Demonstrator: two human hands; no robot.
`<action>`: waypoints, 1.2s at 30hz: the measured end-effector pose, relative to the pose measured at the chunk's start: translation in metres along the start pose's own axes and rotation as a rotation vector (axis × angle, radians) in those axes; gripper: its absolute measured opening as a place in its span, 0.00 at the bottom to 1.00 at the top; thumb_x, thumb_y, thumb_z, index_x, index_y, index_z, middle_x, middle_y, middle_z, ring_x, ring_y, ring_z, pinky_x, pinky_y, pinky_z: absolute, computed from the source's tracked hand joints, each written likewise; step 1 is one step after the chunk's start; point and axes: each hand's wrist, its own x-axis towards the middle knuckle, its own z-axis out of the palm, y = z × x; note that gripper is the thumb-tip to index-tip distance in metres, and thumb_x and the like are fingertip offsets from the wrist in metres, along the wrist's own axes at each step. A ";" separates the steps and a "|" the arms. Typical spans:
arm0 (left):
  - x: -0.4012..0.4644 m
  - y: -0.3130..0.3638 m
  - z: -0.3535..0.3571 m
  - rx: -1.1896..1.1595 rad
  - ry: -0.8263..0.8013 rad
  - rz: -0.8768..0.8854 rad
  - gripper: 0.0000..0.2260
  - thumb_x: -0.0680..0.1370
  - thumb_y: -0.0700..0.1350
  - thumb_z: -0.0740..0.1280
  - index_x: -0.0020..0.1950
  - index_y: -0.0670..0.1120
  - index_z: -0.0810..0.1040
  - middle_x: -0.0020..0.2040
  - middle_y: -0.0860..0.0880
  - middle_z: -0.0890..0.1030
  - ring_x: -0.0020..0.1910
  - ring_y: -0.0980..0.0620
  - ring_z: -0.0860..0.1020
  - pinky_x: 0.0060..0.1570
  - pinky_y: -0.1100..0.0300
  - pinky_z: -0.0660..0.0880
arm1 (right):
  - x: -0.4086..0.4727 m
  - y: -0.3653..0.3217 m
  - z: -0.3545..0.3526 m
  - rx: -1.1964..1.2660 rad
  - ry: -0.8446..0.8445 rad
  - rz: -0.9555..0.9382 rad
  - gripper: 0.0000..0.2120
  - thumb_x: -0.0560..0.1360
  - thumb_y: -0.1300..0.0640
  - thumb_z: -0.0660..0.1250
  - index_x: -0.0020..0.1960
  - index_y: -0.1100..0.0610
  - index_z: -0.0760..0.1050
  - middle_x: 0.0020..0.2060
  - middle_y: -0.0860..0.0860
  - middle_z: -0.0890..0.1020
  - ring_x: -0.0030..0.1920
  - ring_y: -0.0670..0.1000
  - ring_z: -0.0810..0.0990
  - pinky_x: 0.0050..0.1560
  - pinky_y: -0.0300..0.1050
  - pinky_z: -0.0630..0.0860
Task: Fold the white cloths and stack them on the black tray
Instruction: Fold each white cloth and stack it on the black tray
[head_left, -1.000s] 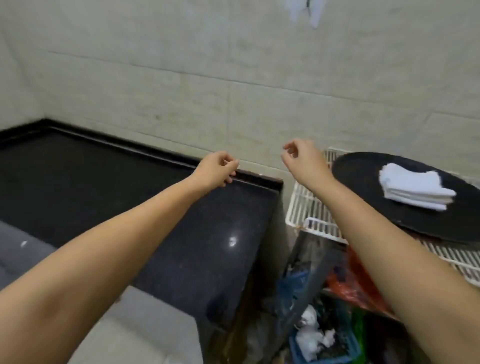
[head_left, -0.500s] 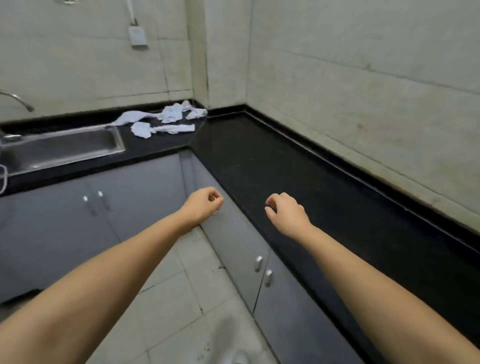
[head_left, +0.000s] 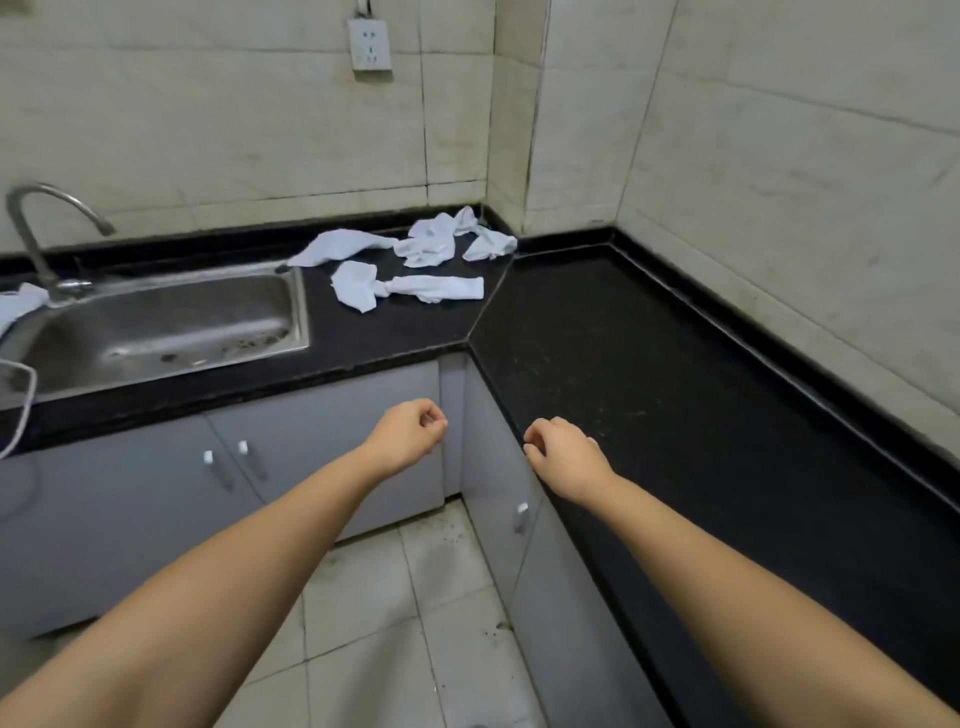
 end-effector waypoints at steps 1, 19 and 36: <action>0.017 -0.002 -0.005 -0.007 0.004 -0.009 0.05 0.79 0.43 0.61 0.44 0.46 0.74 0.40 0.47 0.78 0.35 0.54 0.75 0.37 0.60 0.71 | 0.019 -0.002 -0.002 -0.006 -0.012 -0.007 0.13 0.79 0.52 0.58 0.61 0.54 0.73 0.57 0.53 0.76 0.58 0.55 0.75 0.59 0.51 0.70; 0.423 -0.065 -0.099 0.132 -0.079 -0.014 0.05 0.77 0.42 0.62 0.48 0.45 0.77 0.45 0.48 0.78 0.45 0.50 0.75 0.45 0.59 0.70 | 0.424 -0.023 -0.002 0.132 -0.058 0.157 0.10 0.79 0.55 0.58 0.53 0.58 0.75 0.52 0.56 0.75 0.52 0.58 0.77 0.56 0.53 0.74; 0.578 -0.107 -0.126 0.601 -0.262 0.044 0.08 0.77 0.48 0.63 0.51 0.45 0.75 0.53 0.47 0.74 0.56 0.46 0.72 0.54 0.52 0.69 | 0.580 -0.007 0.002 0.311 -0.056 0.448 0.02 0.76 0.57 0.62 0.45 0.54 0.72 0.52 0.54 0.75 0.51 0.54 0.74 0.51 0.47 0.73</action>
